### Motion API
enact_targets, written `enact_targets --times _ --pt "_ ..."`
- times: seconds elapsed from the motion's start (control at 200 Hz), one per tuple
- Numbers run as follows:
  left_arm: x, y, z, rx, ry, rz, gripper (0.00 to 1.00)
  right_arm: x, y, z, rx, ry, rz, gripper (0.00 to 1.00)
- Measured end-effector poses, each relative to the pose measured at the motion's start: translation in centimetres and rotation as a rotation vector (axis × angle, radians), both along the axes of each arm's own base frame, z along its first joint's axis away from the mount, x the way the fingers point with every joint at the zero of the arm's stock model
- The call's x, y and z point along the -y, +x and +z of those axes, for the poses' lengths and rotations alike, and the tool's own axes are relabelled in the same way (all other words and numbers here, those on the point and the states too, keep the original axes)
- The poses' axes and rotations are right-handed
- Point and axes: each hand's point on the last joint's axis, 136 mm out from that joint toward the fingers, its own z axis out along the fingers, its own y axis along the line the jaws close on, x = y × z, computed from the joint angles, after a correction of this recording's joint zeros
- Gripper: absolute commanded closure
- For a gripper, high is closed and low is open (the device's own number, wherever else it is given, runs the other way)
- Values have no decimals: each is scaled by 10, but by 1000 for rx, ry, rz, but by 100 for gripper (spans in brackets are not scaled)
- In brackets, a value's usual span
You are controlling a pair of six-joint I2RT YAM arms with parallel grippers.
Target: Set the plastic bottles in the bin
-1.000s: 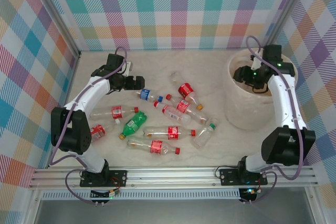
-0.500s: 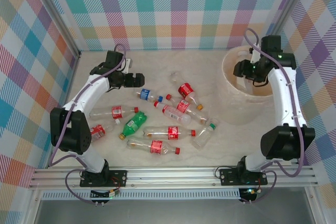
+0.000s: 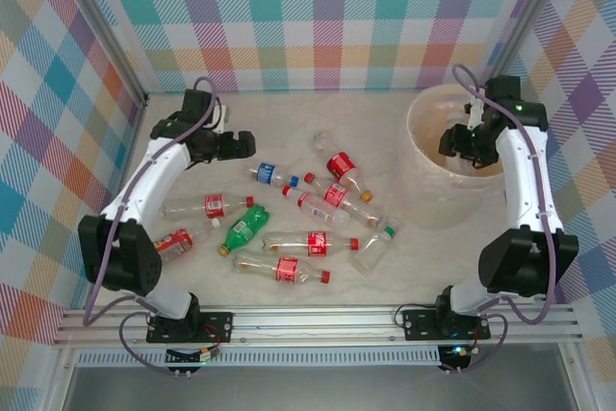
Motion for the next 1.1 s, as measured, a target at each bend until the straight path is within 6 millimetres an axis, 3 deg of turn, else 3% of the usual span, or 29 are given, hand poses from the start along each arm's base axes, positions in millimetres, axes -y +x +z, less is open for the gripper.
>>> enact_targets --times 0.115,0.29,0.395,0.525,0.67,0.85,0.955,1.1 --pt "-35 -27 -11 -56 -15 168 0 -1 2 -15 -11 6 1 37" --pt "-52 -59 -12 -107 -21 310 0 -3 10 -30 -19 26 9 30" --pt "-66 -78 -6 -97 -31 424 0 -5 11 -37 -25 38 12 21" --pt "-72 -103 -9 -102 -86 571 2 -9 12 -37 -19 60 24 9" --pt "-70 -131 -35 -178 -190 778 2 -14 12 -33 -6 88 36 1" --pt "-69 -152 -48 -207 -296 986 4 -23 8 -4 71 120 56 0" --pt "-70 -164 -55 -201 -350 1098 6 -28 4 27 161 135 74 0" --pt "-72 -189 -87 -237 -381 1250 9 -36 -8 72 295 148 103 0"
